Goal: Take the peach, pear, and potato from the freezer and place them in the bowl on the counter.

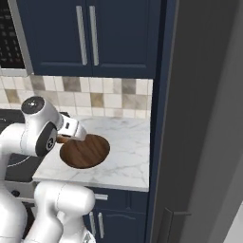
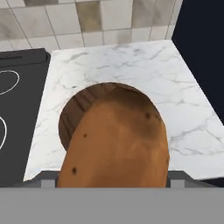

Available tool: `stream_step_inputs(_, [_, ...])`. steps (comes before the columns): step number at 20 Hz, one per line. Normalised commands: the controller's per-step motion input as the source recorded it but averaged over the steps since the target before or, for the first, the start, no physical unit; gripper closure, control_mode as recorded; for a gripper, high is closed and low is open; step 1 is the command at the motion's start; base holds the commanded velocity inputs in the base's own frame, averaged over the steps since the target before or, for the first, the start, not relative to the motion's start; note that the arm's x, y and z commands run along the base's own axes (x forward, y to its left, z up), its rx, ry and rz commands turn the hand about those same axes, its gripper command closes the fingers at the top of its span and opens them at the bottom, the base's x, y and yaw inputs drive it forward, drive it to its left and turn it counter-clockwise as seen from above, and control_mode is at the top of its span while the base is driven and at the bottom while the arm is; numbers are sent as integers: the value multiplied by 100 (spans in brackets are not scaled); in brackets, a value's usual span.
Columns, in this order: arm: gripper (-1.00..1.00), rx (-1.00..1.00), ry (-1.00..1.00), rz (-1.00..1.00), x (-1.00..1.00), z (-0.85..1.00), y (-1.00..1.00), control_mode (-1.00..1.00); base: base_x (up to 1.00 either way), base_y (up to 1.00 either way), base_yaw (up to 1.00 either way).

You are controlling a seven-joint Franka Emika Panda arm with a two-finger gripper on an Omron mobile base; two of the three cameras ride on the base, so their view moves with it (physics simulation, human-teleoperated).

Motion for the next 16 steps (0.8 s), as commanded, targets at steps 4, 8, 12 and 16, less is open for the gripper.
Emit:
stream_step_inputs(4, [100,0,3,-7,26,-93,0,-100,0,0,0])
stream_step_inputs(8, [100,0,1,-8,70,-76,0,-100,0,0,0])
stream_step_inputs(12, [100,2,0,-10,99,-46,7,-100,0,0,0])
stream_step_inputs(16, [100,0,1,-6,82,-49,11,-100,0,0,0])
